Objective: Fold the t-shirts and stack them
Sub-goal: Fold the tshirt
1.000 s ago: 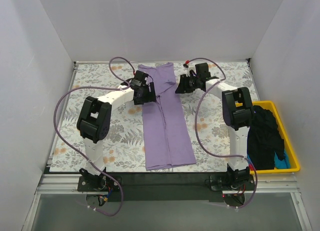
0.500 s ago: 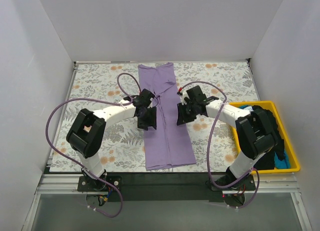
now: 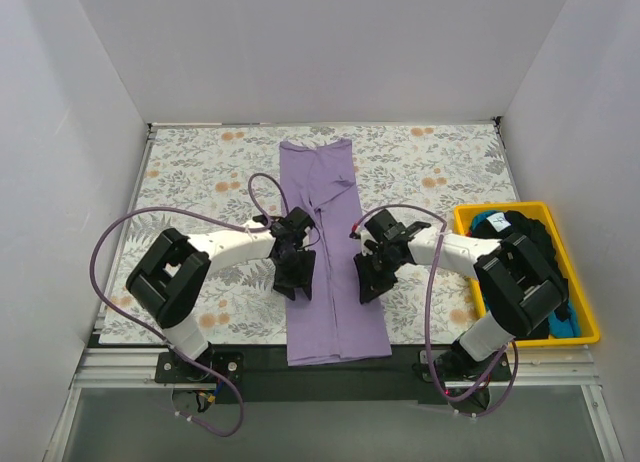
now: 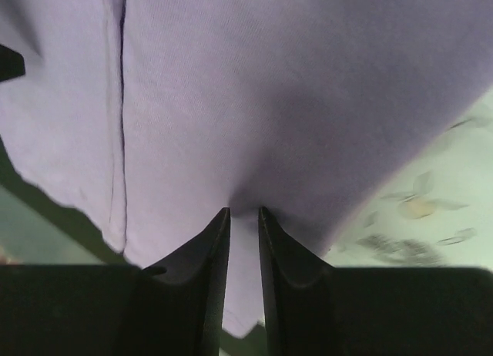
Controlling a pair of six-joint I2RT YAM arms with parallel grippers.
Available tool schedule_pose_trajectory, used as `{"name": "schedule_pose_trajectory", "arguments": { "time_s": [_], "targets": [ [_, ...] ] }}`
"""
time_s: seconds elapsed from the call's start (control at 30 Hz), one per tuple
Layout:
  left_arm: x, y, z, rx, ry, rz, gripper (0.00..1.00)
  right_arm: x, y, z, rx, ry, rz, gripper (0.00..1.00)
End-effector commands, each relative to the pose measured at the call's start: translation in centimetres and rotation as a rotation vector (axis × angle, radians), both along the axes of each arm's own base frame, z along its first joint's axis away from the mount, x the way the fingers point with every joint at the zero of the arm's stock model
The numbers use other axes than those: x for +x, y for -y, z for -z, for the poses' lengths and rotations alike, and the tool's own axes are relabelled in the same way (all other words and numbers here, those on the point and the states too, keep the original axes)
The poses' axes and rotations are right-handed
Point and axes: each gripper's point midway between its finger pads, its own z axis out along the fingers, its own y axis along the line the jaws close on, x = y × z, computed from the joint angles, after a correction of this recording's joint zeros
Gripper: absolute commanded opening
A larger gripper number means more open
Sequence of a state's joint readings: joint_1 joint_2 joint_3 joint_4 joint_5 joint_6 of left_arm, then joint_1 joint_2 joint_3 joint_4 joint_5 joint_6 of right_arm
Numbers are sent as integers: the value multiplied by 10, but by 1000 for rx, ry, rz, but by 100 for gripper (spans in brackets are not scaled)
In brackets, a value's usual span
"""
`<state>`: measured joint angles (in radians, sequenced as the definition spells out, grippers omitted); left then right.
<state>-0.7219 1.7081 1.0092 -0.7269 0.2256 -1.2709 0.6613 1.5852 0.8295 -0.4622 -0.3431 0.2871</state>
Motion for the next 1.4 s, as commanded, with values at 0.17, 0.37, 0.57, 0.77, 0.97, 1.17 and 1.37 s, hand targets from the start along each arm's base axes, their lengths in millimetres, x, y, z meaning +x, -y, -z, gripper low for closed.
{"name": "schedule_pose_trajectory", "arguments": {
  "time_s": [0.17,0.37,0.57,0.77,0.97,1.17,1.37],
  "targets": [
    [-59,-6,-35,-19,-107,65,50,-48,14,-31,-34,-117,-114,32],
    [31,8,-75,-58,152,13,60,98,0,-96,28,249,-2,34],
    [153,5,-97,-98,419,-91,69,230,-3,-124,104,435,219,38],
    [229,22,-97,-115,577,-24,68,312,-6,-114,104,543,395,40],
    [268,34,-69,-89,633,35,68,350,-19,-86,123,530,501,40],
    [277,40,-58,-92,640,47,68,374,-28,-73,149,575,532,41],
    [279,42,-55,-97,645,65,68,383,-39,-64,168,581,508,40]
  ]
}}
